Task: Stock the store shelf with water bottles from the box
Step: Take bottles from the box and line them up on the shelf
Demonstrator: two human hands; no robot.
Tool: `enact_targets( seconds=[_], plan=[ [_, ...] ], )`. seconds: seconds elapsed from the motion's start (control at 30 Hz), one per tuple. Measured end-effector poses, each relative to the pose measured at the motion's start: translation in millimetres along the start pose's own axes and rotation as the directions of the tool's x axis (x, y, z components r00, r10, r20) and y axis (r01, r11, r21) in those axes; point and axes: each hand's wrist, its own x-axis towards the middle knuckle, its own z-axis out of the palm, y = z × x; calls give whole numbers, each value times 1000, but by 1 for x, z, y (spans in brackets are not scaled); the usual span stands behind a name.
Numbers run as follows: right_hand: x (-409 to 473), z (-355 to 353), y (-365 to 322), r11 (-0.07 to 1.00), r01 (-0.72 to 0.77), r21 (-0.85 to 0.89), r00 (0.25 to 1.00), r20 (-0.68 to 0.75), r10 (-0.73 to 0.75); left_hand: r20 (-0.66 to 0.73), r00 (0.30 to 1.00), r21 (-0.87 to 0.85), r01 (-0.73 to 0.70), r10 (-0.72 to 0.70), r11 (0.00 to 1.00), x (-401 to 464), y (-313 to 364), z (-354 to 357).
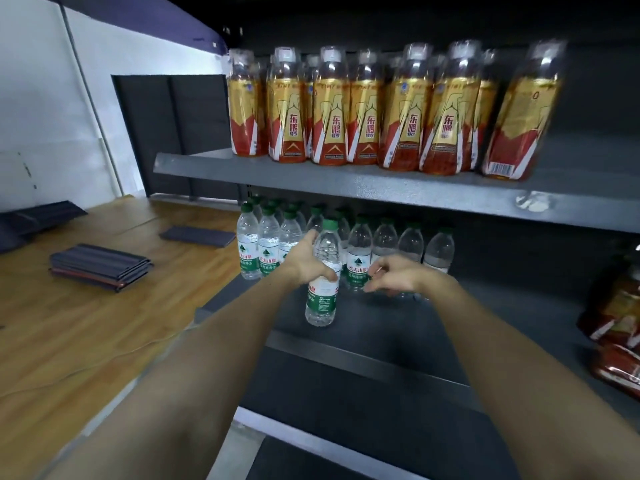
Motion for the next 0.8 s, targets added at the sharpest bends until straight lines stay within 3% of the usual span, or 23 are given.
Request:
enact_targets(
  seconds=[0.13, 0.27, 0.53, 0.7, 0.8],
  plan=[
    [26, 17, 16, 1000, 7, -16, 999, 51, -6, -25, 998, -16, 63, -64, 998, 13, -7, 12],
    [43, 22, 24, 998, 41, -42, 997, 75, -38, 59, 995, -86, 89, -84, 992, 25, -14, 20],
    [66, 23, 28, 996, 60, -69, 996, 73, -55, 173, 985, -100, 40, -22, 994, 38, -3, 13],
    [73, 17, 28, 996, 35, -79, 997, 66, -30, 62, 998, -32, 26, -24, 999, 44, 4, 10],
    [75, 15, 26, 996, 22, -91, 998, 69, -16, -143, 989, 263, -8, 47, 965, 43, 0, 17]
  ],
)
